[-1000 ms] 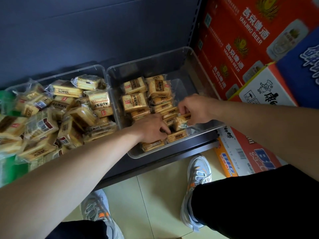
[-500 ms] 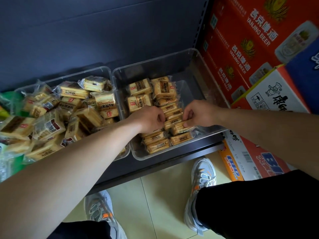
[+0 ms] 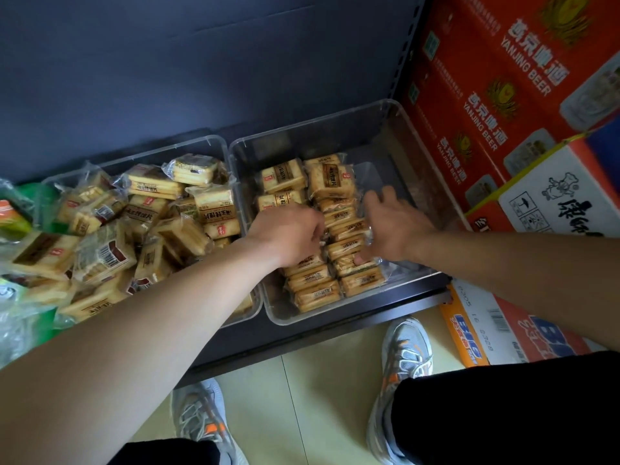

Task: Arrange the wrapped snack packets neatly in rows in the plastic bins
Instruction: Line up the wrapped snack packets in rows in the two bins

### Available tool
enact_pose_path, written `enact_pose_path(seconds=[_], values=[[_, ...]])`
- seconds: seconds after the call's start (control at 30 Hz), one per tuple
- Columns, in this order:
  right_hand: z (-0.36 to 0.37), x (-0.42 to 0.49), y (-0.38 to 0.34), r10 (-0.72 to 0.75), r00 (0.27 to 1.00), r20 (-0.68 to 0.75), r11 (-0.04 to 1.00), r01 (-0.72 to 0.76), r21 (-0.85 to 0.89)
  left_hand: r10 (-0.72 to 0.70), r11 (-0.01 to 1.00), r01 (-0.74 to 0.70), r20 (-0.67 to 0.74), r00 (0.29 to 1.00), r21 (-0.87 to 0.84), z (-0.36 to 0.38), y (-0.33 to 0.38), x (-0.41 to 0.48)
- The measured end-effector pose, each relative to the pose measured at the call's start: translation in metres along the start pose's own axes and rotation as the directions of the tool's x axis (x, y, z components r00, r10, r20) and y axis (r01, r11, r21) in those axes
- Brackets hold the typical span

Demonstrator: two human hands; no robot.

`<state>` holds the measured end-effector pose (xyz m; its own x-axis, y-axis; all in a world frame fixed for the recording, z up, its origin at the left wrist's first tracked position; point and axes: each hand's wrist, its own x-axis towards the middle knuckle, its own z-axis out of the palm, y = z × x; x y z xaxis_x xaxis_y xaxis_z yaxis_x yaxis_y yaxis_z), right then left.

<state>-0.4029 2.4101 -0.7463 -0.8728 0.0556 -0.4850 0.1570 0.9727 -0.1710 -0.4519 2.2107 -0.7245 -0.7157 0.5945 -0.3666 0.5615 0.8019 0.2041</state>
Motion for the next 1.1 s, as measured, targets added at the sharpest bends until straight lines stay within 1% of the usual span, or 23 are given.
enact_pose_path(seconds=[0.03,0.1,0.17,0.2,0.27,0.37,0.53,0.67,0.87,0.93,1.0,1.03,1.1], values=[[-0.001,0.000,0.000,0.016,0.999,0.031,1.000,-0.016,0.018,0.029,0.995,-0.023,-0.059,0.998,0.092,-0.004,-0.002,-0.004],[-0.001,0.001,0.000,0.003,0.990,0.142,0.987,-0.026,0.157,0.072,0.961,-0.035,-0.126,0.989,0.275,-0.007,-0.009,-0.011],[0.002,-0.001,-0.001,-0.063,0.982,0.178,0.968,0.016,0.251,0.047,0.930,-0.004,-0.106,0.993,0.368,-0.004,-0.018,-0.021],[0.004,-0.001,-0.001,-0.078,0.981,0.176,0.964,0.030,0.263,0.029,0.928,0.006,-0.088,0.996,0.372,-0.002,-0.022,-0.025],[0.006,0.000,-0.001,-0.081,0.983,0.167,0.957,0.030,0.289,0.008,0.945,0.009,-0.053,0.999,0.326,0.002,-0.027,-0.032],[0.010,0.001,-0.002,-0.085,0.981,0.173,0.947,0.026,0.321,0.019,0.970,-0.014,-0.018,1.000,0.245,0.004,-0.031,-0.036],[0.008,0.005,-0.001,-0.113,0.970,0.215,0.946,0.038,0.323,0.022,0.982,-0.010,-0.060,0.998,0.190,0.006,-0.030,-0.036],[0.010,0.011,-0.010,-0.088,0.968,0.234,0.968,0.028,0.248,0.025,0.986,-0.009,-0.097,0.995,0.169,0.006,-0.030,-0.037],[0.010,0.013,-0.016,-0.093,0.962,0.257,0.955,0.013,0.298,0.024,0.987,-0.007,-0.104,0.994,0.163,0.006,-0.027,-0.038],[0.010,0.016,-0.012,-0.074,0.972,0.222,0.949,0.000,0.316,0.026,0.987,-0.007,-0.111,0.994,0.163,0.007,-0.028,-0.038],[0.008,0.019,-0.011,-0.006,0.984,0.176,0.945,-0.052,0.323,0.027,0.987,-0.008,-0.112,0.993,0.162,0.007,-0.029,-0.038],[0.008,0.021,-0.012,0.029,0.984,0.177,0.939,-0.088,0.333,0.027,0.987,-0.008,-0.114,0.993,0.163,0.007,-0.029,-0.038],[0.007,0.025,-0.014,0.054,0.971,0.232,0.922,-0.137,0.362,0.026,0.985,-0.007,-0.112,0.993,0.170,0.007,-0.029,-0.038]])
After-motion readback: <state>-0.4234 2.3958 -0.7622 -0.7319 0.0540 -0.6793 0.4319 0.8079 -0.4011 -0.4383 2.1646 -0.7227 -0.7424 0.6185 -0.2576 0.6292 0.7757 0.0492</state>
